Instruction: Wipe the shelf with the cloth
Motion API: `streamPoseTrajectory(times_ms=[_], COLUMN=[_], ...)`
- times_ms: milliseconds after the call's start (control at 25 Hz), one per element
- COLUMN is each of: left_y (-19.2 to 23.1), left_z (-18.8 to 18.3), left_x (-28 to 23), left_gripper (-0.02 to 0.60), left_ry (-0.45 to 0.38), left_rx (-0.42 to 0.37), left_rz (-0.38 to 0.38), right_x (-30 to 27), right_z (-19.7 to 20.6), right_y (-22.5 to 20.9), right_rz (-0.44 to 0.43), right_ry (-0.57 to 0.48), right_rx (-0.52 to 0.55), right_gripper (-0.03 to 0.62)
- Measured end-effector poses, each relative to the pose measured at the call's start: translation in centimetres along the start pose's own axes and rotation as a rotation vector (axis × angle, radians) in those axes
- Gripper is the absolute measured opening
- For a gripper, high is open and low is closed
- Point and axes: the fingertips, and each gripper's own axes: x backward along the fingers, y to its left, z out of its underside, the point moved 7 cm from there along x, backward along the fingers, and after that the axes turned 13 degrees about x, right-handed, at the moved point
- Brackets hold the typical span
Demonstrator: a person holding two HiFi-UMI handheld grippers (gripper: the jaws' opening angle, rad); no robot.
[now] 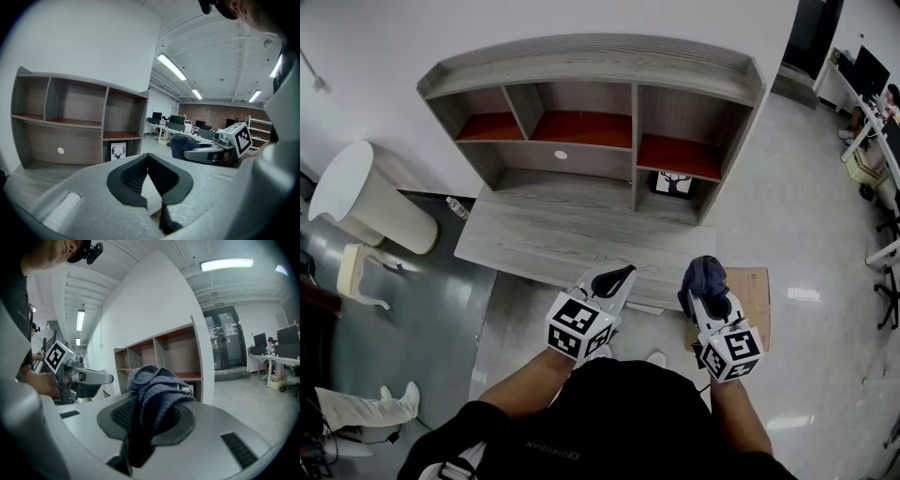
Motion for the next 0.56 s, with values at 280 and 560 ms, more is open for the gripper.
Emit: streamPoseTrajectory(times_ms=[280, 560], left_y=[-0.16, -0.22], left_z=[0.01, 0.07], left_x=[-0.26, -0.34], left_gripper=[0.008, 0.008], left_ry=[0.002, 0.003], left_rx=[0.001, 0.002], left_rz=[-0.001, 0.001], right_x=[0.07, 0.14], right_z=[0.1, 0.18], right_y=[-0.15, -0.19], right_rz=[-0.003, -0.003], right_ry=[0.0, 0.004], right_rx=[0.001, 0.003], right_gripper=[0.094, 0.094])
